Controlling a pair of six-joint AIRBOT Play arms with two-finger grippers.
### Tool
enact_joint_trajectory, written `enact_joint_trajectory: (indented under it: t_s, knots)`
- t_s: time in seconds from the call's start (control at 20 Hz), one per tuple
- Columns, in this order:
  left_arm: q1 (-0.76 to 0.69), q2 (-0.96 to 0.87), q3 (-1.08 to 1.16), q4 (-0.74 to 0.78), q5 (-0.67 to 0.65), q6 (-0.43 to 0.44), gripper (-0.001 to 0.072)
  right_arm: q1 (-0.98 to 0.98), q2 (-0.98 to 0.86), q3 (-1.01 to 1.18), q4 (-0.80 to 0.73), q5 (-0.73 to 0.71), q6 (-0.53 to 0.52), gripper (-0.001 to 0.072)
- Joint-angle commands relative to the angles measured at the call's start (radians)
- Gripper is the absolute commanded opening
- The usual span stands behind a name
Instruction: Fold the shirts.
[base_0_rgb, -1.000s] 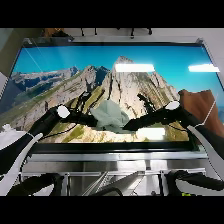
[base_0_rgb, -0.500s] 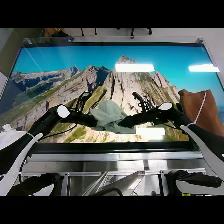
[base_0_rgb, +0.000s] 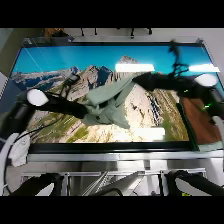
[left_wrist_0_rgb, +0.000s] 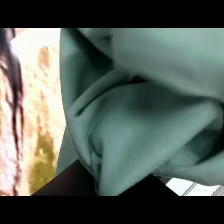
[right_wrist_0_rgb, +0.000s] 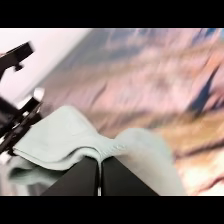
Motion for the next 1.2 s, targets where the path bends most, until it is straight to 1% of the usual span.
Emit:
enact_joint_trajectory:
  t_s: [0.0, 0.1, 0.2, 0.25, 0.35, 0.4, 0.5, 0.6, 0.7, 0.75, 0.9, 0.95, 1.05, 1.15]
  knots:
    - [0.099, 0.170, 0.205, 0.013, -0.094, 0.021, 0.0021, -0.127, 0.129, 0.173, 0.002, -0.010, 0.013, 0.0015]
    - [0.150, 0.248, 0.315, 0.013, -0.121, 0.023, 0.0021, -0.195, 0.198, 0.227, 0.002, -0.011, 0.013, 0.0015]
    - [0.200, 0.317, 0.390, 0.014, -0.126, 0.063, 0.0021, -0.264, 0.267, 0.241, -0.032, -0.042, 0.013, 0.0016]
    - [0.229, 0.344, 0.417, 0.014, -0.127, 0.073, 0.0021, -0.300, 0.303, 0.241, -0.087, -0.075, 0.029, 0.0016]
    - [0.304, 0.389, 0.447, 0.014, -0.127, 0.082, 0.0021, -0.362, 0.363, 0.241, -0.222, -0.121, 0.108, 0.0016]
    - [0.349, 0.408, 0.449, 0.013, -0.128, 0.081, 0.0021, -0.388, 0.384, 0.241, -0.266, -0.117, 0.142, 0.0016]
    - [0.427, 0.415, 0.448, 0.000, -0.154, 0.082, 0.0021, -0.419, 0.395, 0.241, -0.282, -0.040, 0.156, 0.0016]
    - [0.456, 0.368, 0.448, -0.054, -0.203, 0.109, 0.0021, -0.420, 0.364, 0.230, -0.262, 0.065, 0.171, 0.0016]
    - [0.439, 0.271, 0.448, -0.121, -0.249, 0.119, 0.0021, -0.419, 0.301, 0.180, -0.190, 0.140, 0.170, 0.0016]
    - [0.409, 0.206, 0.448, -0.125, -0.259, 0.119, 0.0021, -0.416, 0.263, 0.135, -0.159, 0.156, 0.170, 0.0016]
    - [0.315, -0.046, 0.448, -0.117, -0.286, 0.122, 0.0021, -0.388, 0.115, -0.036, -0.139, 0.146, 0.159, 0.0017]
    - [0.289, -0.143, 0.448, -0.117, -0.295, 0.122, 0.0021, -0.369, 0.056, -0.091, -0.139, 0.128, 0.145, 0.0017]
    - [0.248, -0.360, 0.449, -0.117, -0.296, 0.122, 0.0021, -0.319, -0.080, -0.193, -0.140, 0.035, 0.102, 0.0017]
    - [0.227, -0.568, 0.451, -0.117, -0.271, 0.122, 0.0021, -0.276, -0.236, -0.235, -0.139, -0.056, 0.083, 0.0017]
